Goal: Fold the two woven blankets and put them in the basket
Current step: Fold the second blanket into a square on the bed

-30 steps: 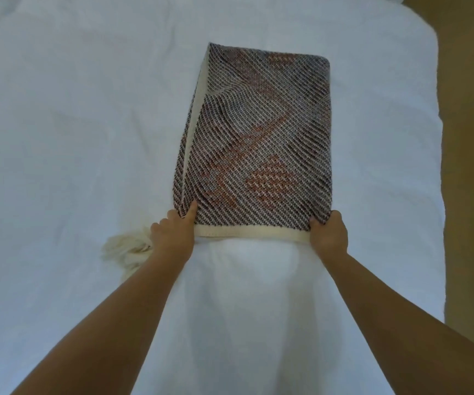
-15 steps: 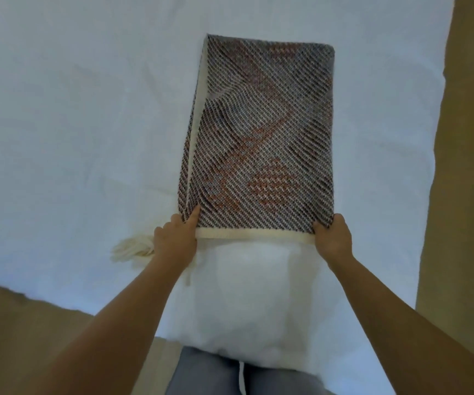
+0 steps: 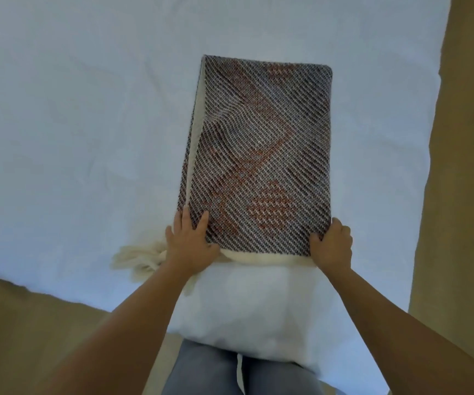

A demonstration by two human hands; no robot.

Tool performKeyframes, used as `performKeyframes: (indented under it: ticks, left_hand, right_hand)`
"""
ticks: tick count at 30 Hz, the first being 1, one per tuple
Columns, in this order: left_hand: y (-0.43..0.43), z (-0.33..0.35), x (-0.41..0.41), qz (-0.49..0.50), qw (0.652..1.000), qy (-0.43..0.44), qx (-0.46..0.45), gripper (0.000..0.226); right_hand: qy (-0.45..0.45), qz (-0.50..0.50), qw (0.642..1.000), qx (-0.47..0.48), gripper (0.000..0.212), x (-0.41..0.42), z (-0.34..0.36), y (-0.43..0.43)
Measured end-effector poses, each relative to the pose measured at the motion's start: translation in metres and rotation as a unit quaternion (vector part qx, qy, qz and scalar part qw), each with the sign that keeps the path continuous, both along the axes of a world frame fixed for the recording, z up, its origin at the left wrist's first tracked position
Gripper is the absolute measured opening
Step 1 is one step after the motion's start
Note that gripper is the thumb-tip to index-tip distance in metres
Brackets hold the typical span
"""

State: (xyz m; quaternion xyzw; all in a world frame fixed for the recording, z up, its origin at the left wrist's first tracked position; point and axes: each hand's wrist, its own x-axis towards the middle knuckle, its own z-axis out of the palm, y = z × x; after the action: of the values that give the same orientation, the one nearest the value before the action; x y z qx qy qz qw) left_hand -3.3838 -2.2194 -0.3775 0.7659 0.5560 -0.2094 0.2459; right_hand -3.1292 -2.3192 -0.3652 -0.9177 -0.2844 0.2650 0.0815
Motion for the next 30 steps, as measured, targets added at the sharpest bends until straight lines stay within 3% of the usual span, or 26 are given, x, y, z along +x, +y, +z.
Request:
performKeyframes:
  ticks: [4,9,13,16,18,21,26,30]
  left_hand:
    - [0.041,-0.001,0.028,-0.038,0.998,-0.051,-0.014,0.079]
    - [0.098,-0.015,0.058,-0.079,0.996,-0.019,0.037,0.07]
    - [0.152,-0.021,0.08,-0.008,0.992,-0.063,0.107,0.061]
    - [0.2,-0.02,0.093,0.073,0.962,-0.15,0.214,0.051]
    - [0.232,-0.02,0.099,0.131,0.949,-0.154,0.243,0.049]
    - [0.274,-0.026,0.107,0.186,0.952,-0.128,0.207,0.049]
    - [0.314,-0.038,0.132,0.242,0.945,-0.183,0.12,0.061]
    - [0.329,-0.046,0.143,0.301,0.914,-0.232,0.14,0.031]
  right_hand:
    - [-0.013,0.048,0.998,0.025,0.055,0.016,0.002,0.041]
    - [-0.033,0.123,0.991,0.028,0.066,0.039,-0.01,0.102]
    - [-0.044,0.125,0.991,0.029,0.065,0.058,-0.026,0.154]
    - [-0.033,0.082,0.995,0.041,0.065,0.07,-0.034,0.189]
    - [-0.031,0.052,0.997,0.054,0.065,0.08,-0.039,0.21]
    - [-0.045,0.043,0.995,0.079,0.065,0.094,-0.043,0.238]
    - [-0.069,0.076,0.987,0.126,0.069,0.113,-0.048,0.281]
    - [-0.079,0.075,0.985,0.136,0.066,0.119,-0.05,0.306]
